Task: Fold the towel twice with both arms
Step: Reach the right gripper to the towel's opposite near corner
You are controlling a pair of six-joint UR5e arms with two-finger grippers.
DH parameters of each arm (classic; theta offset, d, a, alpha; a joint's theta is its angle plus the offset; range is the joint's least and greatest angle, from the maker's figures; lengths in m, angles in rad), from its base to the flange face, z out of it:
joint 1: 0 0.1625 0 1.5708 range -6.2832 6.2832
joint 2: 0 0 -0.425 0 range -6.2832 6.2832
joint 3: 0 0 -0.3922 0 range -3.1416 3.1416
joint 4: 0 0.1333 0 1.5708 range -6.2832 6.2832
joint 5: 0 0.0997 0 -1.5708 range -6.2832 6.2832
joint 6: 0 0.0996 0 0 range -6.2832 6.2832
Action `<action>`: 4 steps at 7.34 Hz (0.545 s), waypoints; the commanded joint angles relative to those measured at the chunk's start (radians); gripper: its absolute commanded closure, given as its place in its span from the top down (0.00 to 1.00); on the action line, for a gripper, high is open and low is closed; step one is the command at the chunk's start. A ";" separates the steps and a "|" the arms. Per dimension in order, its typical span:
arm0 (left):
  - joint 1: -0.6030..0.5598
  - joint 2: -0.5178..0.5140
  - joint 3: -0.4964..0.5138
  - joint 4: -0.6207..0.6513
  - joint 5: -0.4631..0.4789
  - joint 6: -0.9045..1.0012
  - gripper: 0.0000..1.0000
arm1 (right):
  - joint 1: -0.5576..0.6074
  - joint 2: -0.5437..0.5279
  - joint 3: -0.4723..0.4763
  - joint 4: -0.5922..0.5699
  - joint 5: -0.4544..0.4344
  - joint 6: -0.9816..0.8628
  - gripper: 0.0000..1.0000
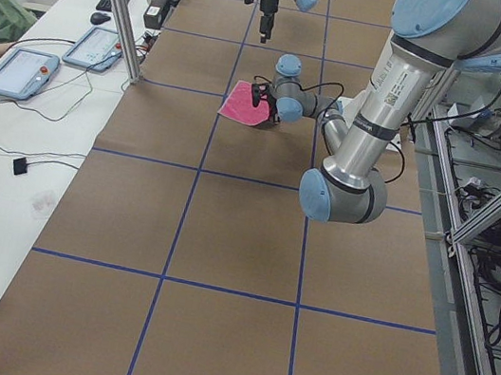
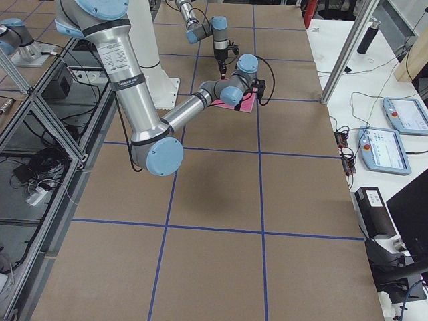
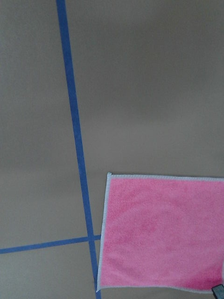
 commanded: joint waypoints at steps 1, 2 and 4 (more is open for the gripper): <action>-0.013 -0.016 0.001 -0.002 -0.001 -0.086 0.00 | -0.057 0.021 0.004 0.000 -0.060 0.071 0.99; -0.025 -0.018 0.003 -0.002 -0.001 -0.117 0.00 | -0.071 0.024 0.007 0.002 -0.071 0.097 0.99; -0.038 -0.019 0.019 -0.006 0.001 -0.168 0.00 | -0.086 0.028 0.011 0.002 -0.071 0.119 0.99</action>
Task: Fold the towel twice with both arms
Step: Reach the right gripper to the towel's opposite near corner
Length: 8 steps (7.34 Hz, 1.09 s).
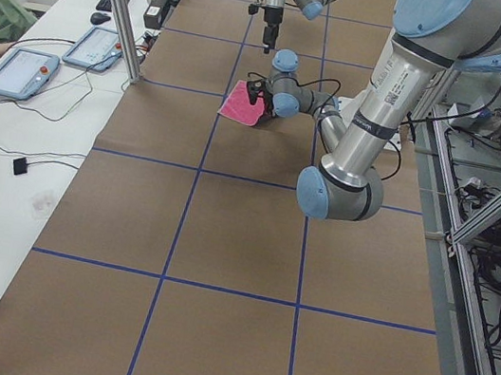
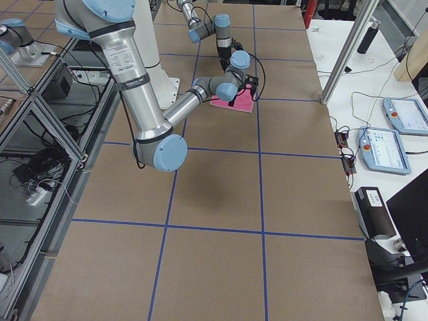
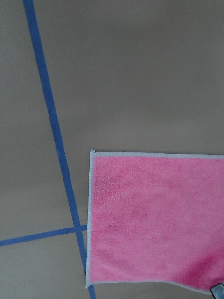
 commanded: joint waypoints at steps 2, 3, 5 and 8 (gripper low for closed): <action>-0.029 -0.022 0.049 -0.010 0.001 -0.036 0.00 | -0.034 0.006 0.002 0.000 -0.008 0.026 0.99; -0.032 -0.023 0.058 -0.013 0.002 -0.036 0.00 | -0.040 0.008 0.002 0.009 -0.023 0.055 0.99; -0.038 -0.028 0.059 -0.013 0.002 -0.042 0.00 | -0.106 0.008 -0.012 0.075 -0.093 0.154 0.99; -0.043 -0.034 0.057 -0.013 0.001 -0.044 0.00 | -0.205 0.008 -0.009 0.082 -0.161 0.477 0.99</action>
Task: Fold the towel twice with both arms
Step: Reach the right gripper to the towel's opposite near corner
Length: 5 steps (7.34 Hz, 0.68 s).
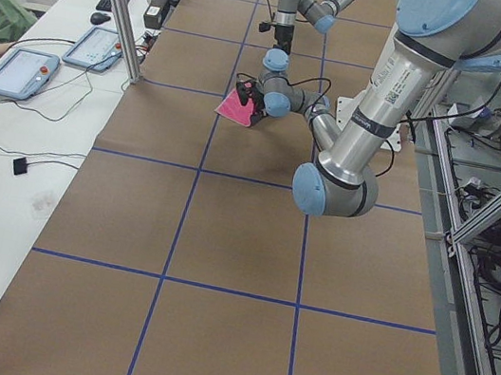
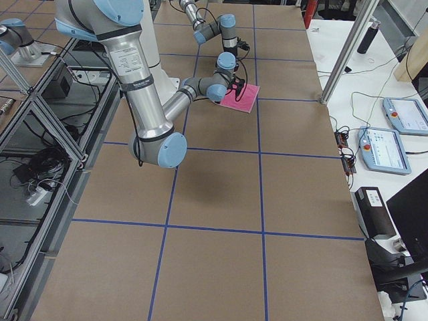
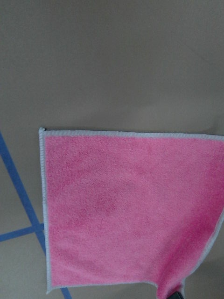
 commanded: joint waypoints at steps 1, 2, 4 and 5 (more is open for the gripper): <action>-0.001 -0.002 0.000 0.001 0.000 -0.001 0.00 | -0.084 0.010 -0.003 0.024 -0.096 0.250 0.99; -0.001 -0.002 0.000 0.001 0.000 -0.002 0.00 | -0.104 0.013 -0.004 0.053 -0.134 0.373 0.99; -0.001 -0.002 0.000 0.001 0.000 -0.005 0.00 | -0.131 0.013 -0.027 0.072 -0.211 0.488 0.99; 0.001 -0.002 0.000 0.001 0.000 -0.005 0.00 | -0.131 0.016 -0.054 0.075 -0.216 0.525 0.98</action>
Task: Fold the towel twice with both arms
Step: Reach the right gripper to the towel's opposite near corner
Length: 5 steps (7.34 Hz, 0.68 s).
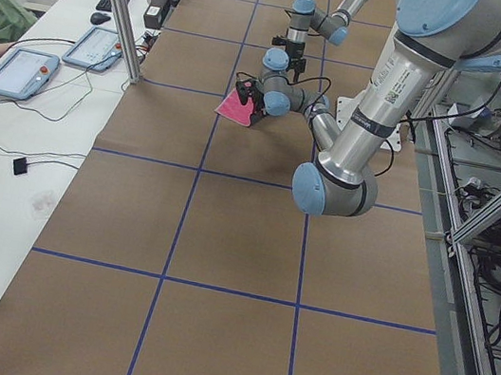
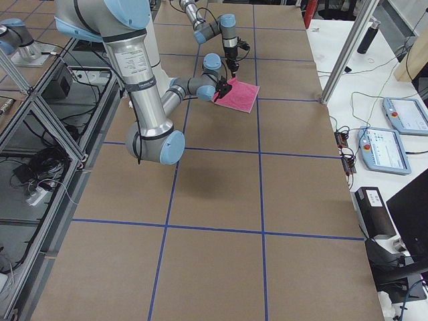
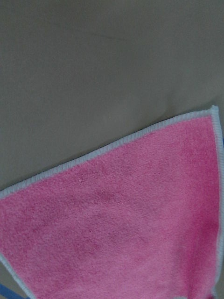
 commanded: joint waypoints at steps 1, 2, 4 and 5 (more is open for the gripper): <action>0.001 -0.002 0.000 0.000 0.000 0.000 0.00 | -0.010 0.004 -0.040 0.013 -0.024 0.073 0.98; 0.001 0.000 0.000 0.000 0.000 0.000 0.00 | -0.010 0.021 -0.045 0.013 -0.026 0.105 0.97; 0.001 -0.002 0.000 0.000 0.000 0.000 0.00 | -0.028 0.038 -0.049 0.013 -0.035 0.138 0.96; 0.001 -0.002 -0.002 0.000 0.000 0.000 0.00 | -0.054 0.039 -0.049 0.013 -0.075 0.138 0.96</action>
